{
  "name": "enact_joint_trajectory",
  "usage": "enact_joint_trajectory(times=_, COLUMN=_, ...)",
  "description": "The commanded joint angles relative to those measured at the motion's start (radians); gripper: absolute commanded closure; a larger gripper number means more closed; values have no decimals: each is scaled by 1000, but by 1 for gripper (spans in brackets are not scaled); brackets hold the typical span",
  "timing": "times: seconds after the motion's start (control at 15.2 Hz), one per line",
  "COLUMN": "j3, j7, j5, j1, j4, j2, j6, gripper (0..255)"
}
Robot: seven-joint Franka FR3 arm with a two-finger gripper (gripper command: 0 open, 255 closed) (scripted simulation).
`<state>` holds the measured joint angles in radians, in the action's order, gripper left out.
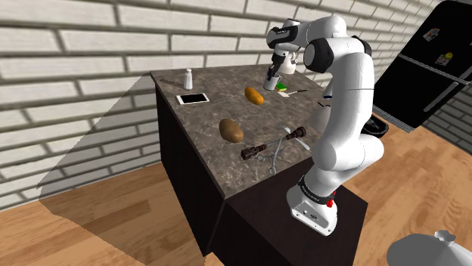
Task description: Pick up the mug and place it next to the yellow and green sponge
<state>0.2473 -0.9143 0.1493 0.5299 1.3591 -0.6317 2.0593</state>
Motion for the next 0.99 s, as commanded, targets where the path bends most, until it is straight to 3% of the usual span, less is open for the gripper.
enact_joint_trajectory(times=0.0, j3=0, j7=0, j5=0, j1=0, j4=0, j2=0, j6=0, gripper=0)
enact_joint_trajectory(times=0.26, j3=0, j7=0, j5=0, j1=0, j4=0, j2=0, j6=0, gripper=0)
enact_joint_trajectory(times=0.53, j3=7, j7=7, j5=-12, j1=-3, j4=-52, j2=47, j6=-98, gripper=0)
enact_joint_trajectory(times=0.92, j3=7, j7=7, j5=-12, j1=-3, j4=-52, j2=47, j6=-98, gripper=0)
